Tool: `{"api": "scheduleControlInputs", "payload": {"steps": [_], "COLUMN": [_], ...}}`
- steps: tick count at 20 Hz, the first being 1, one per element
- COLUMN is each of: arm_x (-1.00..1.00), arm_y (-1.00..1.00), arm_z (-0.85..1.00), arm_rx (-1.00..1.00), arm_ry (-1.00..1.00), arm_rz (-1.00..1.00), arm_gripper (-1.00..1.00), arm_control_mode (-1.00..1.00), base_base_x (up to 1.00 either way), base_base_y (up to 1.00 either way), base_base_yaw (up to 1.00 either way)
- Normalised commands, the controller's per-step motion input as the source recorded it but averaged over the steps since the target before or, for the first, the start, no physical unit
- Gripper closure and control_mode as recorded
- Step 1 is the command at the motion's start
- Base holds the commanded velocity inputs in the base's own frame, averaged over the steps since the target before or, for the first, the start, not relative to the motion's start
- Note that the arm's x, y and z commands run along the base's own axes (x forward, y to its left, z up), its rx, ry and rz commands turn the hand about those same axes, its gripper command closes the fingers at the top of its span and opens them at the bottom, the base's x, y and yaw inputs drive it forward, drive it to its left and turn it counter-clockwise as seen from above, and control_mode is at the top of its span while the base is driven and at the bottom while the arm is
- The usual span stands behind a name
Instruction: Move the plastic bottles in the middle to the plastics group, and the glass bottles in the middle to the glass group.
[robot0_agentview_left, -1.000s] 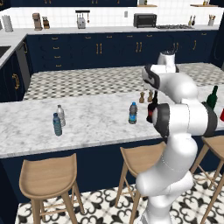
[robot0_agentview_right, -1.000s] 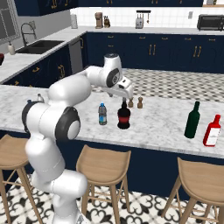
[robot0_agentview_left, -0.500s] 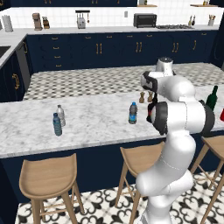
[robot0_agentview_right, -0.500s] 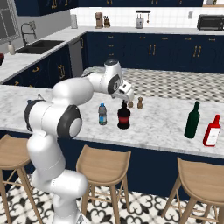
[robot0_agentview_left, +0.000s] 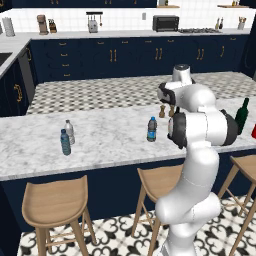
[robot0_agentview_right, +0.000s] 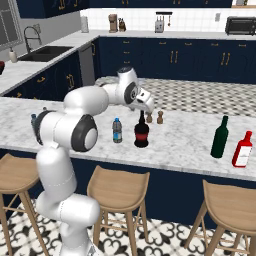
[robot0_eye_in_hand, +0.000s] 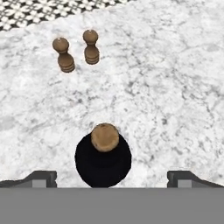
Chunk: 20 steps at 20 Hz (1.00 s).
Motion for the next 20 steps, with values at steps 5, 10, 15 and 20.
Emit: {"api": "scheduleControlInputs", "payload": {"steps": [5,10,15,20], "arm_x": [0.24,0.07,0.0,0.02], "arm_y": [0.0,-0.02,-0.18,-0.1], "arm_z": [-0.07,-0.14,-0.21,-0.17], "arm_rx": [-0.11,-0.01,0.0,0.0], "arm_ry": [0.0,0.0,0.0,0.0], "arm_rz": [0.0,0.0,0.0,0.0], "arm_gripper": [-1.0,-1.0,-1.0,-1.0], "arm_control_mode": [-1.0,-1.0,-1.0,-1.0], "base_base_x": [0.0,0.0,0.0,0.0], "base_base_y": [0.0,0.0,0.0,0.0], "base_base_yaw": [0.0,0.0,0.0,0.0]}}
